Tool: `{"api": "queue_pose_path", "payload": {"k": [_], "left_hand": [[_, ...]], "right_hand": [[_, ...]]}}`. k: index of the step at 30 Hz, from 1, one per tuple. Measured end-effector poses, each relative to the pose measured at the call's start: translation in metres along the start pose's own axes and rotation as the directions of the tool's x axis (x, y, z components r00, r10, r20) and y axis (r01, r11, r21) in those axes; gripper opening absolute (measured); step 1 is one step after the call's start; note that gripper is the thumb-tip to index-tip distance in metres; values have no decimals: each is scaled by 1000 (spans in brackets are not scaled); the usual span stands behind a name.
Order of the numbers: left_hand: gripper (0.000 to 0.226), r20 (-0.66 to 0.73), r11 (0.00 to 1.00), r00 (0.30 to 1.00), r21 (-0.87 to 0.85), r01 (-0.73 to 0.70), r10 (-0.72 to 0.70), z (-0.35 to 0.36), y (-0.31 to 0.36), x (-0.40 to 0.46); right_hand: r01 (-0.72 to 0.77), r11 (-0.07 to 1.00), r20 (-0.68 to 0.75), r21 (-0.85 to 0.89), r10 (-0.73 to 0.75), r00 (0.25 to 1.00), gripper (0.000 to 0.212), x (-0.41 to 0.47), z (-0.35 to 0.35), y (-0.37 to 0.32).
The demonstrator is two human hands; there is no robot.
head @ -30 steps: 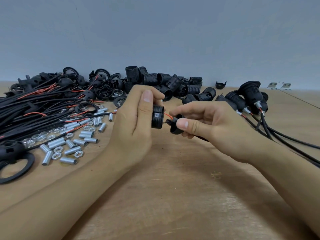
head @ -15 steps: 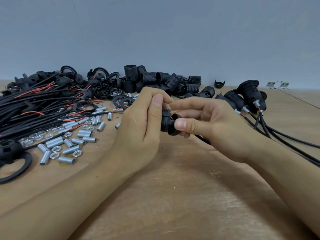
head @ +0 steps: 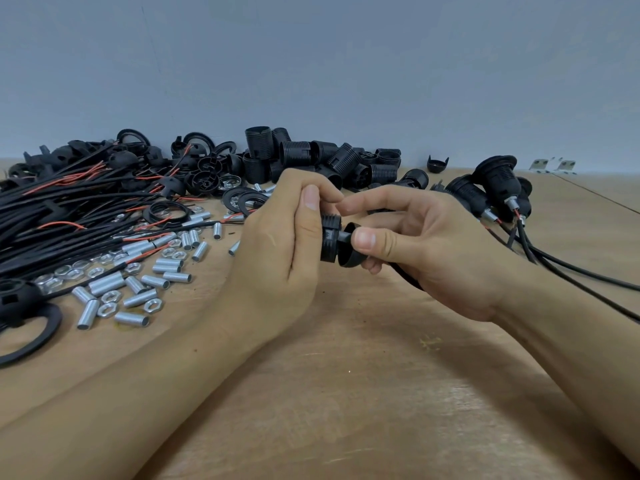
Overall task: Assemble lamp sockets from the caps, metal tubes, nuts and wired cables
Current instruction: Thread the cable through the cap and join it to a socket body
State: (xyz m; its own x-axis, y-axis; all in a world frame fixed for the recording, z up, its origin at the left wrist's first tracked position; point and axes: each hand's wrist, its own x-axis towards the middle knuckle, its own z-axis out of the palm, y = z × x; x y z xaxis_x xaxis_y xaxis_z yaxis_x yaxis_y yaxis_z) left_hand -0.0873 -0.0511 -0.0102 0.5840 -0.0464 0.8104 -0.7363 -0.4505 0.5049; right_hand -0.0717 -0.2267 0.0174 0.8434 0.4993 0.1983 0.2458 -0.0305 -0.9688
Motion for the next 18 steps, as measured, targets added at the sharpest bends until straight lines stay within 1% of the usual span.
{"api": "queue_pose_path", "payload": {"k": [3,6,10,13,18], "left_hand": [[25,-22,999,1000,38,8,-7,2,-1,-1],[26,-26,998,999,55,37,-35,3,-2,-1],[24,-1,999,1000,45,-15,15,3,0,-1],[24,-22,1000,1000,-4,-6,6,4,-1,0],[25,-23,998,999,40,-44,45,3,-5,2]], "right_hand": [[-25,1000,-7,-4,25,1000,39,0,0,1],[-41,999,-18,-1,41,999,36,0,1,2],[-77,992,-20,99,79,997,37,0,0,0],[-98,978,-21,185,103,994,33,1,2,-3],[-90,977,-50,195,102,994,32,-1,5,-5]]}}
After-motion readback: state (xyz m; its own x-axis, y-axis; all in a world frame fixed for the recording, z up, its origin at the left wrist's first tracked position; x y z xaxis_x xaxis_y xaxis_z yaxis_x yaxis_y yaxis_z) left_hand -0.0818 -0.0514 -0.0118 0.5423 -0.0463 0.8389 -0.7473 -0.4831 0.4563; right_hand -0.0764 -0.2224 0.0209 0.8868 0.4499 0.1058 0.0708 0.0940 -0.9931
